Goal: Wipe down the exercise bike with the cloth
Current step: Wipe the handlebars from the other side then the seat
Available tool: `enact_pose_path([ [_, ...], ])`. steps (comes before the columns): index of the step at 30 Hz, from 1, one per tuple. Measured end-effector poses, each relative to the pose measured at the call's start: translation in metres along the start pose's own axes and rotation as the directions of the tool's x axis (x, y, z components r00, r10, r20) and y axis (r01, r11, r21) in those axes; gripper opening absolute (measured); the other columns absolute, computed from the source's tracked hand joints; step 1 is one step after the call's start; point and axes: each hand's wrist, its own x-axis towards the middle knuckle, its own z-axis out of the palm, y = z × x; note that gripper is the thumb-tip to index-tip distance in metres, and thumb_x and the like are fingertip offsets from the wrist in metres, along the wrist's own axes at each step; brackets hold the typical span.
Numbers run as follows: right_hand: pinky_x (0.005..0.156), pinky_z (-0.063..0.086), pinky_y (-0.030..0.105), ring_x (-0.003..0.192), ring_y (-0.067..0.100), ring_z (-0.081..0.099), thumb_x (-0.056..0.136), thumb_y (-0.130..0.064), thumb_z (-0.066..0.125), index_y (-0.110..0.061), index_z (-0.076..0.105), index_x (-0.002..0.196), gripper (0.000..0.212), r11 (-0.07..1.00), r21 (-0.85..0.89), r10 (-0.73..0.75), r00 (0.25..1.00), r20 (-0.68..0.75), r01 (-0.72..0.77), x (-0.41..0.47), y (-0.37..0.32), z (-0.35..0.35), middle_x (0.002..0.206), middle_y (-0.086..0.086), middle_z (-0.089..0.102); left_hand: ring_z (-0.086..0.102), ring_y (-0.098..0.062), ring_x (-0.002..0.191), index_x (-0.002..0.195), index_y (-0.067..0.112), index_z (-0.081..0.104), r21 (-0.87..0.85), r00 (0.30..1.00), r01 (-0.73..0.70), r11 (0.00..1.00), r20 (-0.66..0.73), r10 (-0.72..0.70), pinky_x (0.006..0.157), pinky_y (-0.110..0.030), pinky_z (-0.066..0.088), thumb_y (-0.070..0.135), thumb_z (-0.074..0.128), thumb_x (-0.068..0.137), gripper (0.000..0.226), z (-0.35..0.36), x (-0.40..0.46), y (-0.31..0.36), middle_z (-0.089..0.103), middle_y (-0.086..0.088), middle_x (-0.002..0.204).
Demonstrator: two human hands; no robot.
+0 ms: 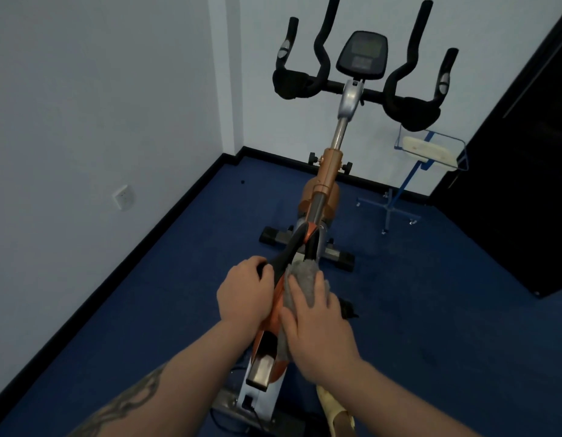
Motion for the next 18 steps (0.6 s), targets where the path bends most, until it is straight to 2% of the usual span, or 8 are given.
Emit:
enact_pose_path([
  [1,0.102,0.04,0.049,0.141,0.033,0.014,0.099,-0.055,0.016,-0.04,-0.009,0.15,0.059,1.0,-0.005,0.009,1.0,-0.004,-0.009,0.003,0.001,-0.002,0.16,0.007,-0.015,0.057,-0.006,0.085,0.11,0.03,0.064,-0.001,1.0,0.005,1.0,-0.001,-0.005,0.065,-0.028,0.041,0.038,0.043,0.095,0.028,0.0,0.0,0.0,0.066,0.013,0.1],
  [5,0.099,0.041,0.044,0.13,0.036,0.038,0.102,-0.048,0.016,-0.031,0.009,0.153,0.054,0.99,0.014,0.137,0.99,0.022,-0.137,0.042,-0.007,-0.022,0.161,0.012,0.002,0.057,-0.008,0.085,0.109,0.03,0.065,-0.002,1.0,0.007,1.0,0.004,-0.007,0.066,-0.03,0.043,0.038,0.043,0.094,0.027,-0.002,0.0,0.001,0.065,0.012,0.099],
  [7,0.098,0.041,0.043,0.126,0.035,0.043,0.103,-0.047,0.016,-0.03,0.013,0.153,0.053,0.988,0.027,0.153,0.987,0.041,-0.154,0.051,-0.01,-0.026,0.16,0.012,0.006,0.057,-0.008,0.085,0.109,0.03,0.065,-0.001,1.0,0.003,1.0,0.005,-0.003,0.066,-0.03,0.043,0.038,0.043,0.094,0.028,-0.002,0.0,0.001,0.065,0.012,0.099],
  [9,0.099,0.041,0.044,0.129,0.035,0.038,0.102,-0.049,0.017,-0.033,0.011,0.153,0.053,0.991,0.027,0.134,0.991,0.026,-0.134,0.039,-0.008,-0.021,0.16,0.011,0.004,0.058,-0.007,0.085,0.109,0.029,0.065,-0.011,1.0,0.002,1.0,0.007,-0.001,0.067,-0.031,0.047,0.038,0.043,0.094,0.028,-0.001,-0.001,0.0,0.065,0.012,0.098],
  [13,0.103,0.04,0.048,0.141,0.032,0.014,0.099,-0.055,0.015,-0.045,-0.005,0.15,0.055,0.998,0.04,0.047,0.999,-0.026,-0.046,0.001,-0.003,0.0,0.161,0.005,-0.013,0.059,-0.007,0.088,0.111,0.029,0.065,-0.016,1.0,-0.005,1.0,-0.002,0.005,0.07,-0.032,0.049,0.04,0.042,0.094,0.03,-0.001,-0.001,0.0,0.066,0.012,0.1],
  [15,0.102,0.04,0.048,0.14,0.032,0.017,0.1,-0.055,0.014,-0.044,-0.003,0.15,0.054,0.995,0.037,0.096,0.995,-0.031,-0.095,0.009,-0.005,-0.002,0.161,0.006,-0.009,0.058,-0.007,0.086,0.109,0.03,0.065,-0.007,1.0,0.0,1.0,-0.004,0.0,0.068,-0.032,0.048,0.04,0.042,0.094,0.029,-0.001,0.0,0.001,0.066,0.013,0.099],
  [18,0.099,0.039,0.044,0.133,0.033,0.032,0.102,-0.052,0.014,-0.037,0.008,0.153,0.054,0.983,0.063,0.176,0.984,-0.037,-0.173,0.036,-0.012,-0.013,0.16,0.008,0.006,0.057,-0.007,0.083,0.107,0.031,0.065,-0.008,1.0,0.004,1.0,-0.001,-0.004,0.068,-0.032,0.049,0.039,0.042,0.093,0.027,-0.002,-0.001,0.003,0.065,0.013,0.097],
])
